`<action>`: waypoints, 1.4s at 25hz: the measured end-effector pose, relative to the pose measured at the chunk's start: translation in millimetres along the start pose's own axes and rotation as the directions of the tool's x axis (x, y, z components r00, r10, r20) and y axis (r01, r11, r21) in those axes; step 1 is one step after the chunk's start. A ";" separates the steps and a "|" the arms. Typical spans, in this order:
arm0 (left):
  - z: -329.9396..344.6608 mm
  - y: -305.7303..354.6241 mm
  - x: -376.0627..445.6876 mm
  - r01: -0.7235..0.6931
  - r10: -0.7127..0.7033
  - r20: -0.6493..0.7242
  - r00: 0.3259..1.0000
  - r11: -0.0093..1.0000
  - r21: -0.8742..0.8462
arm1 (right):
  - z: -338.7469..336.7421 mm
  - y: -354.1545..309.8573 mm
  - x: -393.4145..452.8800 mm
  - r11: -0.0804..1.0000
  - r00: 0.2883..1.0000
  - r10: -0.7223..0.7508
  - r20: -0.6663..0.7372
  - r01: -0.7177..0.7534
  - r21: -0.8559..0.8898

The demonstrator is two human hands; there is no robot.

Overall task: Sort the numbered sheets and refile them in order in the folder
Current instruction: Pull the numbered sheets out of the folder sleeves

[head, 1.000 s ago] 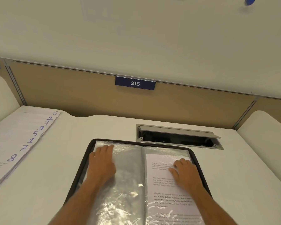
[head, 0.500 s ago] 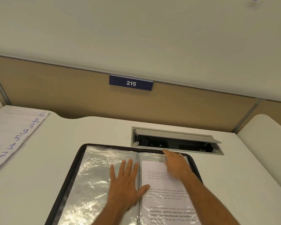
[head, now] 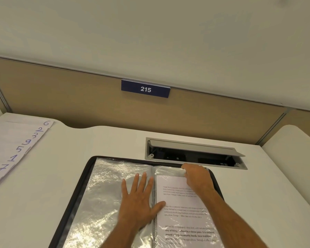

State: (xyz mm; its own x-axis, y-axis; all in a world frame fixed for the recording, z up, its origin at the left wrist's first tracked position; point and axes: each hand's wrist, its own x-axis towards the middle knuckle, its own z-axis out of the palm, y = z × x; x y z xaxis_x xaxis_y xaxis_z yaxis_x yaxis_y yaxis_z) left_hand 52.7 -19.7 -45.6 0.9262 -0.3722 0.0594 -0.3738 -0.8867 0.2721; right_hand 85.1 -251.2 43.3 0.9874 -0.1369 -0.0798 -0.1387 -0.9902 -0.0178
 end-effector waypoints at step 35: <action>0.7 0.3 -1.3 -0.003 0.003 -0.046 0.999 1.000 -0.014 | -24.5 -9.8 41.8 0.985 0.870 -0.102 0.482 0.020 0.173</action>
State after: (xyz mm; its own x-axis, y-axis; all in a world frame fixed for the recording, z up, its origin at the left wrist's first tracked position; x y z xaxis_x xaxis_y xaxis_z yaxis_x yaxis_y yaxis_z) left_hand 51.4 -19.7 -46.2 0.9264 -0.3617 0.1043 -0.3763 -0.8815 0.2852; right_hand 129.6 -247.9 64.6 0.8364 -0.0043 -0.5481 -0.1305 -0.9728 -0.1915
